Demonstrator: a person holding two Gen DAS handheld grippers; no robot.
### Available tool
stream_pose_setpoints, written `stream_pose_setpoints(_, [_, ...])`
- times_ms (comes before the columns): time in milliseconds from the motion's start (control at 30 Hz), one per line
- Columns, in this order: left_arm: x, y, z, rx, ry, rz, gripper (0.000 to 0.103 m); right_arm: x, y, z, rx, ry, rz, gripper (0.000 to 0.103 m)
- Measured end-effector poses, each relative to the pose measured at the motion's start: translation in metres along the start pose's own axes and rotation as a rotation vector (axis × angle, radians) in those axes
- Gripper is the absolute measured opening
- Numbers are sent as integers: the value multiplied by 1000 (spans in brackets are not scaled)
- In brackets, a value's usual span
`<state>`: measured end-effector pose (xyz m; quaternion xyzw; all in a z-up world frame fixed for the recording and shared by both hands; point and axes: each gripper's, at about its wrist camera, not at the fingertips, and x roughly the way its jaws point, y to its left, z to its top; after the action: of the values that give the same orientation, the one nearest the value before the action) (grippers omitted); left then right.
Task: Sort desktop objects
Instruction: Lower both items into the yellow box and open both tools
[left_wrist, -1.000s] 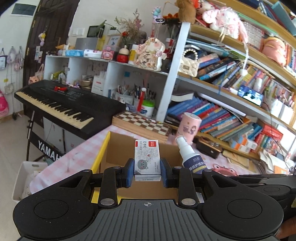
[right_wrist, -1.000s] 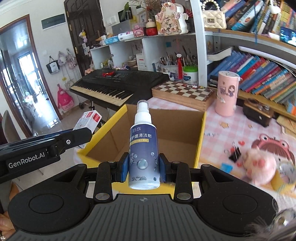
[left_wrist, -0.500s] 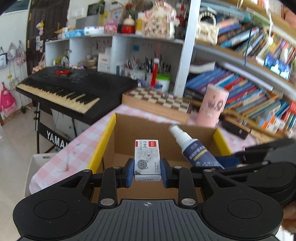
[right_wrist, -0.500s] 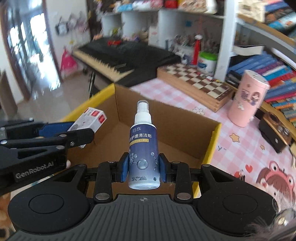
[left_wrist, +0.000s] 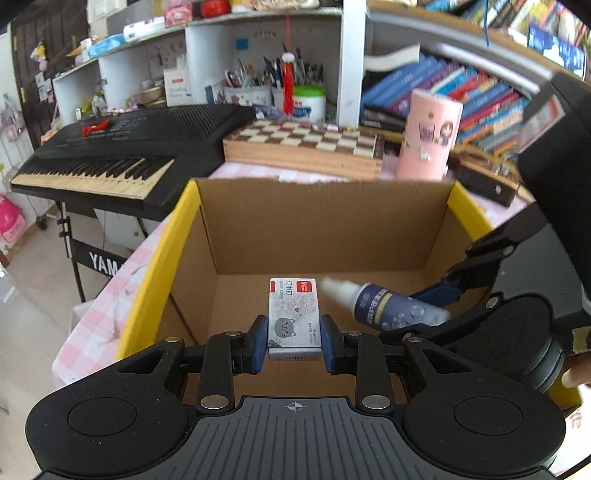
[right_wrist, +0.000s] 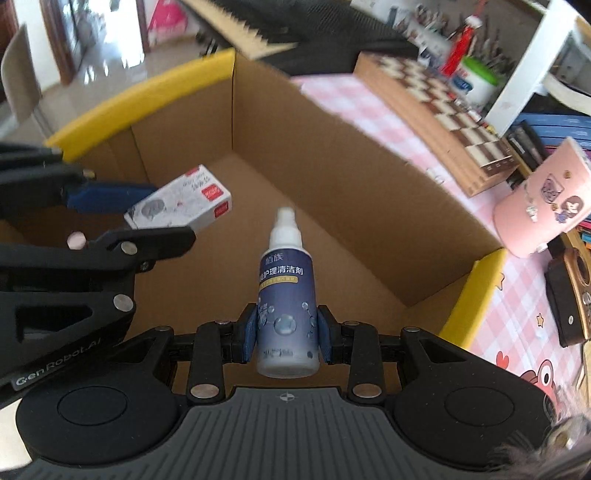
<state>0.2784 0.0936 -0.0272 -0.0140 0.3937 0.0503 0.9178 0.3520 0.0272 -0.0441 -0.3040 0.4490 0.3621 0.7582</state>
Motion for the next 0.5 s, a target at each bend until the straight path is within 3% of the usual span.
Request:
stream_pose_setpoints(300, [5,-1,-2,4,18,14,29,-2,-2,-5,6,3,-7,31])
stream_pose_setpoints(500, [-18,4,0,-11,-91,26,31,-26,-11,-7,81,-104,-24,34])
